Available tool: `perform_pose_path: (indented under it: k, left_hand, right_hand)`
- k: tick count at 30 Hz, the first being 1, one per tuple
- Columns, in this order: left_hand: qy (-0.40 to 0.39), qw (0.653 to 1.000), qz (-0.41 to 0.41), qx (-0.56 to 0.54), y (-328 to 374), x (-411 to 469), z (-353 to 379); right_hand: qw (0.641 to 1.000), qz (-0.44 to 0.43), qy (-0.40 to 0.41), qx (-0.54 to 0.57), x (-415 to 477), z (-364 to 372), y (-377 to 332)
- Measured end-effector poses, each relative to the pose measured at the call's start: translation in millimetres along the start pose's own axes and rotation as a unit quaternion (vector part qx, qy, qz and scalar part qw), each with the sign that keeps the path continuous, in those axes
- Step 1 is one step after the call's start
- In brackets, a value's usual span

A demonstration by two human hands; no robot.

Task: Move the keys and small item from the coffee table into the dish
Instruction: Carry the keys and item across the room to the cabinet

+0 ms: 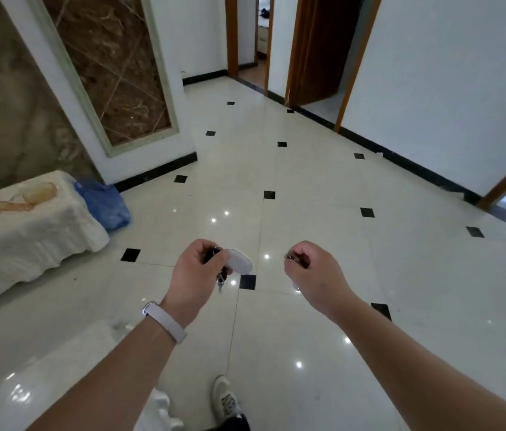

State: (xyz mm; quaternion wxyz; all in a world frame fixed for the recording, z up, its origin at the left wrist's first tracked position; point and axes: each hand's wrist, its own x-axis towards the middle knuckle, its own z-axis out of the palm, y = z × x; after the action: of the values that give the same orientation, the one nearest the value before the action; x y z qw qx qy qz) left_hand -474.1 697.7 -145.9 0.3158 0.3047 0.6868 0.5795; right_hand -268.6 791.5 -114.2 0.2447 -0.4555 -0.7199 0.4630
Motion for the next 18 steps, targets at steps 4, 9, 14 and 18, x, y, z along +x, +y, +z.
perform_pose_path:
  k: [4,9,14,18]
  left_hand:
    - [0.022,1.000,-0.007,0.003,0.9,69.5,-39.2]
    - [0.055,0.998,0.004,-0.004,9.4,143.4,-95.2]
    - [0.110,0.994,0.006,-0.004,10.4,191.9,-140.2]
    - [0.152,0.988,-0.002,-0.003,8.3,227.4,-171.9]
  right_hand:
    - [0.999,-0.030,-0.030,-0.012,75.6,43.7,-33.0]
    - [0.996,-0.070,-0.056,0.001,153.0,96.0,-73.8]
    - [0.991,-0.083,-0.101,0.007,208.8,139.7,-103.1]
    - [0.985,-0.098,-0.142,0.007,260.6,174.6,-124.1]
